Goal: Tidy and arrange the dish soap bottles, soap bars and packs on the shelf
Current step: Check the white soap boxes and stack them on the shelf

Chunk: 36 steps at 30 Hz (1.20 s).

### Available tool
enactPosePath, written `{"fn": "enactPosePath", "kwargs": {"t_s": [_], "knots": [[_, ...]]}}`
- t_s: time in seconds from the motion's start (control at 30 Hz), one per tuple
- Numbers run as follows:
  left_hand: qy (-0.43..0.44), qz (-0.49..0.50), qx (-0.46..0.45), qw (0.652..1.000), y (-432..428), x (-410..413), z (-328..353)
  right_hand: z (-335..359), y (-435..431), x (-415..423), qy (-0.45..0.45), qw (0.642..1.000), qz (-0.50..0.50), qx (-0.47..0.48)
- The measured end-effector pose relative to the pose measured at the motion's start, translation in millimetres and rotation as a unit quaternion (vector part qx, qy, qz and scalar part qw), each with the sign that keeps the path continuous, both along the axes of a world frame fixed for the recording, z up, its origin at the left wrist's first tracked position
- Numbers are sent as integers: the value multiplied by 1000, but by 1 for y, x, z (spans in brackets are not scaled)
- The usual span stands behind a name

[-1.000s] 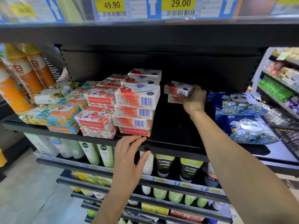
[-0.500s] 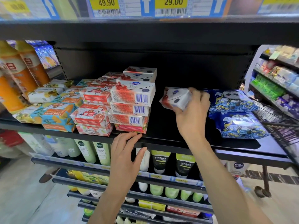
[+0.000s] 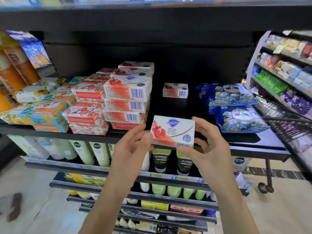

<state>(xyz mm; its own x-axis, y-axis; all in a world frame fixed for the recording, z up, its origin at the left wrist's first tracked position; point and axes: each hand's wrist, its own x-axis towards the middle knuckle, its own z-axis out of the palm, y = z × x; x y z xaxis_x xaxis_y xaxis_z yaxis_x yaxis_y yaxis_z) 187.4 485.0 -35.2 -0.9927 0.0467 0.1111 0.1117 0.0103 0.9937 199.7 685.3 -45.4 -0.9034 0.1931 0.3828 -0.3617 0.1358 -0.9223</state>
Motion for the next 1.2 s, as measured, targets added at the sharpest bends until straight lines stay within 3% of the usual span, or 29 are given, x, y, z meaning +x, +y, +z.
{"fn": "enactPosePath", "kwargs": {"t_s": [0.1,0.23,0.57,0.73,1.2], "knots": [[-41,-70,68,994,10,4,6,-2,0,6,-2,999,31,-13],[-60,-75,107,990,17,6,4,-5,4,14,-11,999,47,-20],[-56,-87,136,985,32,21,-2,2,16,33,-98,986,32,-127],[-52,-98,131,985,38,26,-2,1,25,38,-111,985,46,-122],[-87,-103,120,984,38,26,1,-5,35,41,-15,992,64,-104]]}}
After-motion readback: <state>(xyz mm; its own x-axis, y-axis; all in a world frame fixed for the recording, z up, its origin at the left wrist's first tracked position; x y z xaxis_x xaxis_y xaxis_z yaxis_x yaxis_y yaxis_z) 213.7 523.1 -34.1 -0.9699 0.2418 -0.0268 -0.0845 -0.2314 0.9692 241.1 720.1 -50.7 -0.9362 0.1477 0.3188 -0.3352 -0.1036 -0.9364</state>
